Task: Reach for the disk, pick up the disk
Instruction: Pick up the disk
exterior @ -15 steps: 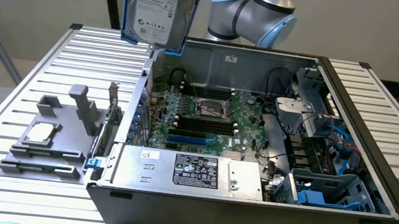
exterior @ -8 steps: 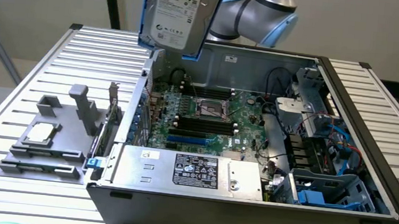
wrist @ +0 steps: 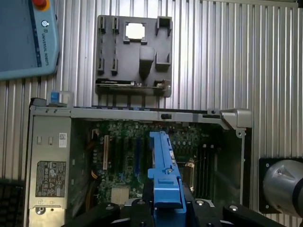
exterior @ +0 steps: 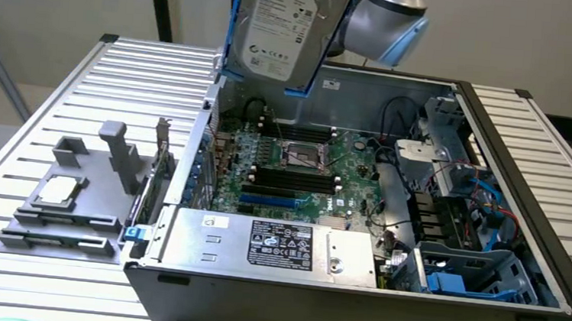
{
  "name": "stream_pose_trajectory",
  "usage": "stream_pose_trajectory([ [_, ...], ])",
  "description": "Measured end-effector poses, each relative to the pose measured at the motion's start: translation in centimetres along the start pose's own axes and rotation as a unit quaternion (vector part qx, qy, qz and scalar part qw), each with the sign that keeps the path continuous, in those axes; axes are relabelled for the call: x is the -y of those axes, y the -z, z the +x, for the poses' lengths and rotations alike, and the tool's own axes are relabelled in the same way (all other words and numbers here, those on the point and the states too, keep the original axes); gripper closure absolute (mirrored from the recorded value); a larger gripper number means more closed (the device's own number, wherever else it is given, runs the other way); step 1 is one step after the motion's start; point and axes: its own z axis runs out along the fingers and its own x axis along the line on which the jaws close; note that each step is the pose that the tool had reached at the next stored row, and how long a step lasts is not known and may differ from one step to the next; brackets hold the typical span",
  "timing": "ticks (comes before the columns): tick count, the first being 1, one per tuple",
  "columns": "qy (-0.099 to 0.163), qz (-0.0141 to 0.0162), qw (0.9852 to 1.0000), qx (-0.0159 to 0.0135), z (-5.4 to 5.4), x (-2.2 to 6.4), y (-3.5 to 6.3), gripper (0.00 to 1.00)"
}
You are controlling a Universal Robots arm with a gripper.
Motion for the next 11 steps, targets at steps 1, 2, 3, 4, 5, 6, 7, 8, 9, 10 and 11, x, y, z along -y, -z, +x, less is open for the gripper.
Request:
stream_pose_trajectory([
  [1, 0.000, 0.0000, 1.0000, 0.0001, 0.2, 0.34, 0.02, 0.67],
  [2, 0.000, 0.0000, 1.0000, 0.0003, 0.4, 0.71, 0.05, 0.67],
  [3, 0.000, 0.0000, 1.0000, 0.0005, 0.6, 1.11, 0.08, 0.67],
  [4, 0.000, 0.0000, 1.0000, 0.0007, 0.8, 1.47, 0.10, 0.67],
  [5, 0.000, 0.0000, 1.0000, 0.0009, 1.0, 1.83, 0.13, 0.67],
  [6, 0.000, 0.0000, 1.0000, 0.0011, 1.2, 2.21, 0.15, 0.67],
  [7, 0.000, 0.0000, 1.0000, 0.0012, 1.4, 2.59, 0.18, 0.67],
  [8, 0.000, 0.0000, 1.0000, 0.0014, 1.7, 2.97, 0.20, 0.67],
  [9, 0.000, 0.0000, 1.0000, 0.0016, 1.9, 3.32, 0.22, 0.67],
  [10, 0.000, 0.0000, 1.0000, 0.0018, 2.1, 3.71, 0.25, 0.67],
  [11, 0.000, 0.0000, 1.0000, 0.0020, 2.3, 4.08, 0.28, 0.67],
])
